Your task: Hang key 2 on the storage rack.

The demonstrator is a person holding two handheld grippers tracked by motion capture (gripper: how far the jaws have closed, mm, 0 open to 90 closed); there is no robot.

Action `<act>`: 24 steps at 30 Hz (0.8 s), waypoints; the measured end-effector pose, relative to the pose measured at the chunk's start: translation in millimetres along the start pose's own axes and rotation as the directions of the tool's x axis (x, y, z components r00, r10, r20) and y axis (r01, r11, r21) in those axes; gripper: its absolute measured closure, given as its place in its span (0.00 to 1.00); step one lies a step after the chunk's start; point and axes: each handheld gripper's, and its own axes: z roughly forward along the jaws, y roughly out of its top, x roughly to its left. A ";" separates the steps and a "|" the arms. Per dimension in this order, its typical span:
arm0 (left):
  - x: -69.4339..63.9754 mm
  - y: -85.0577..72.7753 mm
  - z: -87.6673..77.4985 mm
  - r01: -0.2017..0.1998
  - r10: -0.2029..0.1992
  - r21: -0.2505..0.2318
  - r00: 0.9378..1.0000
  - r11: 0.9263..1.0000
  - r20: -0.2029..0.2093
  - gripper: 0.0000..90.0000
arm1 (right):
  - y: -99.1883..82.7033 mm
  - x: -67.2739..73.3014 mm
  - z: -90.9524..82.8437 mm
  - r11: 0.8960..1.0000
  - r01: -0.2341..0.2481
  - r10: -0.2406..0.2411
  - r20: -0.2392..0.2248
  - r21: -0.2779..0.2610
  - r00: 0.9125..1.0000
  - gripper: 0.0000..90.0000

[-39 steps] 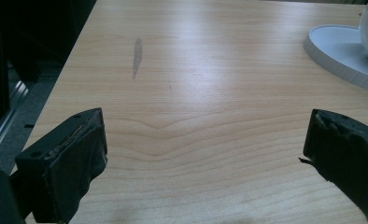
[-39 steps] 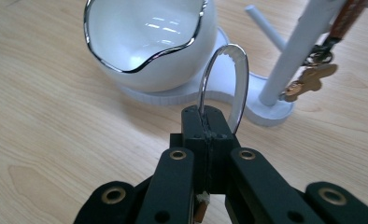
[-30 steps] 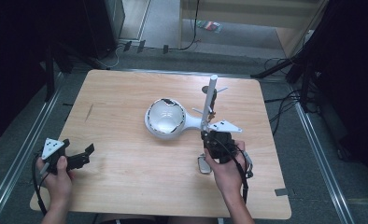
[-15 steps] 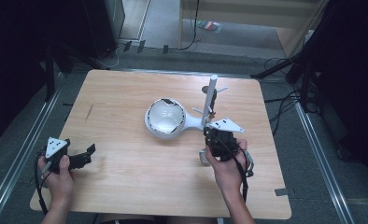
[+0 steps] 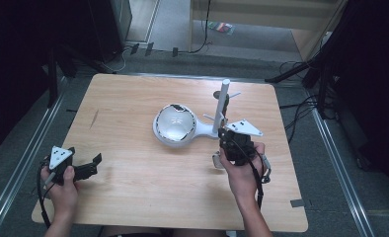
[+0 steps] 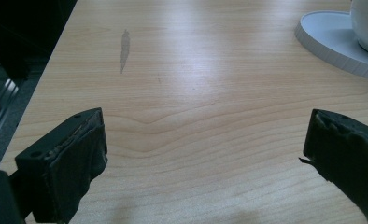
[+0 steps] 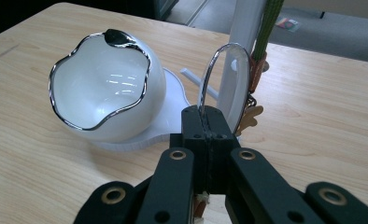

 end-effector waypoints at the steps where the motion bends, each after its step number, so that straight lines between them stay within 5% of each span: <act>1: -0.2 -0.1 0.0 -0.001 0.001 -0.003 1.000 1.000 0.000 0.00 | 0.7 -0.1 0.3 1.000 -0.001 0.001 0.000 0.000 1.000 1.00; 24: -3.3 -4.4 -7.9 -0.031 0.031 -0.049 1.000 0.998 0.003 0.00 | 6.8 -6.2 27.6 1.000 -0.014 0.014 0.028 0.016 1.000 1.00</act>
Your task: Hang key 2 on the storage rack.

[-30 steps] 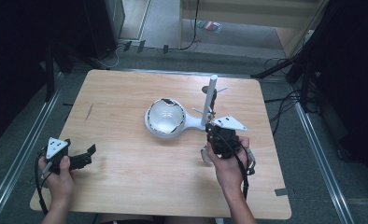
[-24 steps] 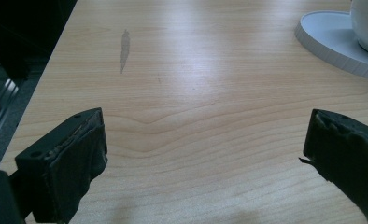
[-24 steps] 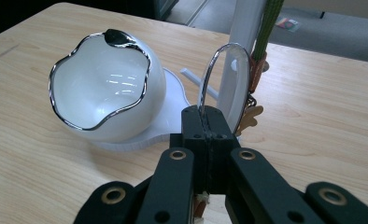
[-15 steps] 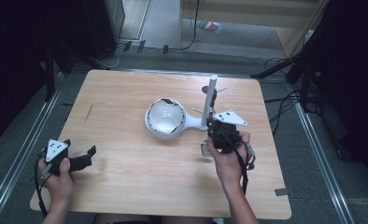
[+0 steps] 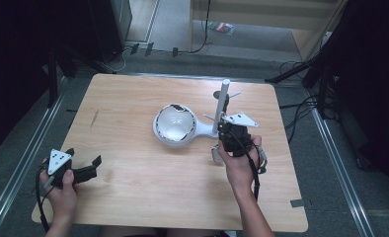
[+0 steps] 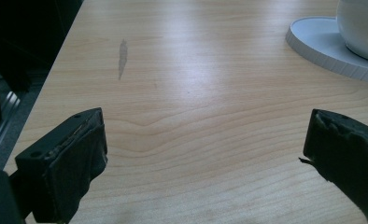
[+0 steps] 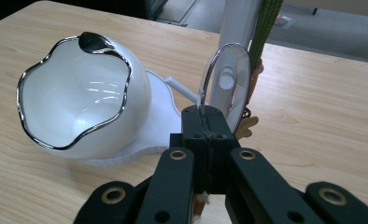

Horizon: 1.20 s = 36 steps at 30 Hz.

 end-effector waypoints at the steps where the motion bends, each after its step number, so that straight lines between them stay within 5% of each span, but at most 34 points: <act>1: -0.4 -0.2 -0.2 -0.002 0.002 0.001 1.000 1.000 0.000 0.00 | -0.1 0.0 1.6 1.000 0.001 -0.001 0.001 0.003 1.000 1.00; 14: -4.1 -1.5 -3.1 -0.044 0.044 -0.013 0.999 0.999 0.005 0.00 | 0.0 -3.6 20.0 1.000 -0.015 0.015 0.014 0.012 1.000 1.00; 28: -3.8 -2.4 -4.9 -0.043 0.044 -0.020 0.999 0.999 0.008 0.00 | -9.9 -8.8 42.3 1.000 -0.017 0.017 -0.006 0.011 1.000 0.99; 36: -2.3 -2.7 -5.3 -0.031 0.031 -0.024 0.999 0.999 0.020 0.00 | -10.1 -10.7 38.7 0.997 -0.069 0.067 -0.083 -0.026 0.994 0.70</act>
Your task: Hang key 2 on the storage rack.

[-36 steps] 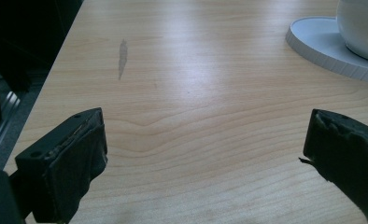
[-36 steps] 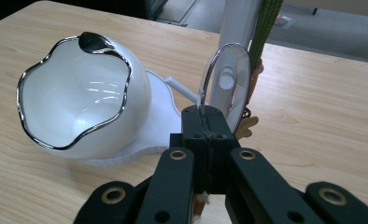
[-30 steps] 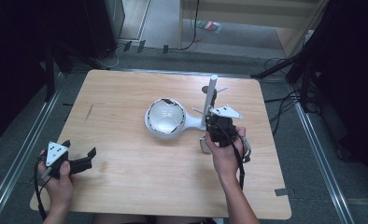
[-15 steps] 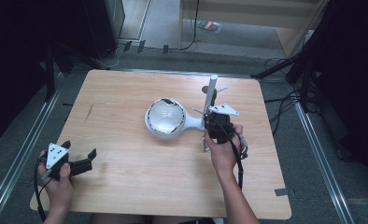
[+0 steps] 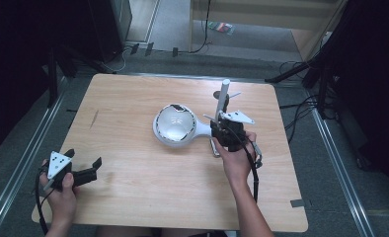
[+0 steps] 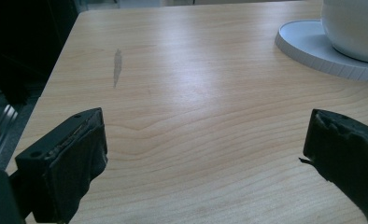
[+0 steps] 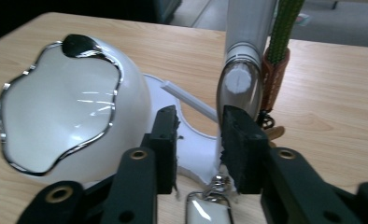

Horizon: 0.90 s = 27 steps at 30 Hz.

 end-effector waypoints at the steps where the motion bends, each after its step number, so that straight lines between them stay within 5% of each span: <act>1: 0.3 0.0 -0.4 0.001 -0.001 0.002 1.000 1.000 0.001 0.00 | -0.8 -0.8 -0.5 1.000 0.001 -0.001 -0.013 -0.003 1.000 0.69; 4: 1.1 -0.1 -0.7 0.006 -0.006 0.003 1.000 1.000 0.004 0.00 | -7.9 -2.4 -3.9 0.997 -0.019 0.017 -0.030 -0.070 0.999 0.64; 9: 0.9 0.0 -0.5 0.004 -0.004 0.004 1.000 1.000 0.004 0.00 | -9.7 -6.5 -8.9 0.999 -0.007 0.006 -0.022 -0.050 1.000 0.58; 13: 1.0 0.3 -0.2 0.004 -0.004 0.009 1.000 1.000 0.007 0.00 | -16.9 -9.4 -13.3 0.993 -0.006 0.004 -0.018 -0.121 1.000 0.53; 17: 0.7 0.5 0.6 0.000 0.000 0.014 1.000 1.000 0.007 0.00 | -19.8 -13.6 -17.1 0.995 0.012 -0.012 0.000 -0.098 1.000 0.45; 20: 0.4 0.8 1.4 -0.001 0.001 0.019 1.000 1.000 0.010 0.00 | -24.0 -16.0 -20.7 0.990 0.018 -0.017 0.007 -0.141 1.000 0.41; 22: 0.4 1.0 1.7 -0.008 0.007 0.025 1.000 1.000 0.012 0.00 | -24.5 -17.7 -23.6 0.992 0.000 -0.002 -0.019 -0.125 1.000 0.34; 27: 0.6 1.3 2.3 -0.008 0.008 0.026 1.000 1.000 0.015 0.00 | -26.7 -15.1 -31.1 0.998 0.036 -0.035 0.028 -0.052 0.999 0.26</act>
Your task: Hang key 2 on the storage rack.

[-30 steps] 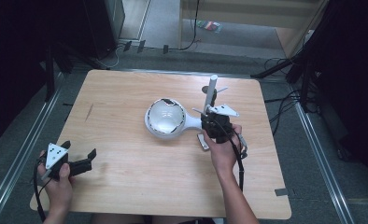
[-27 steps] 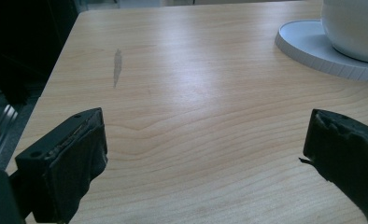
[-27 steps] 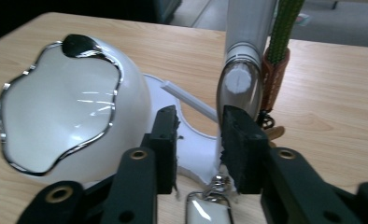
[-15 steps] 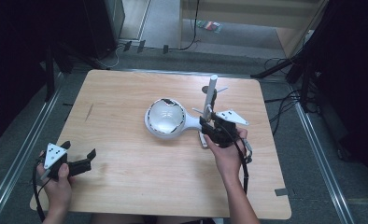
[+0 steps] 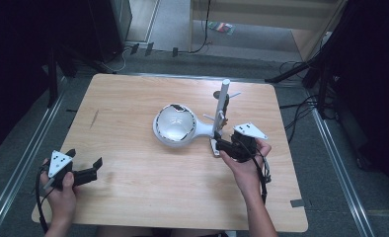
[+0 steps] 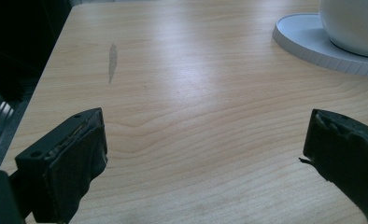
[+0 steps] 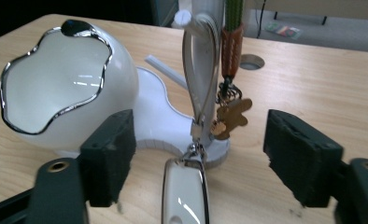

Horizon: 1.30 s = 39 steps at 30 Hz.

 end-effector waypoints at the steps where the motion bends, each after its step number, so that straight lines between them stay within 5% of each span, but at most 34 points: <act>1: 0.0 0.0 0.0 0.000 0.000 0.000 1.000 1.000 0.001 0.00 | -1.0 0.3 -1.8 1.000 0.001 -0.001 -0.009 0.009 1.000 0.24; 9: 0.6 0.3 0.3 0.003 -0.003 0.003 1.000 1.000 0.006 0.00 | -11.6 3.6 -7.2 1.000 0.019 -0.019 -0.017 0.010 1.000 0.00; 39: -0.1 1.3 2.8 0.001 -0.001 0.002 1.000 1.000 0.010 0.00 | -56.6 -32.7 -37.8 1.000 -0.010 0.009 0.078 0.016 0.997 0.00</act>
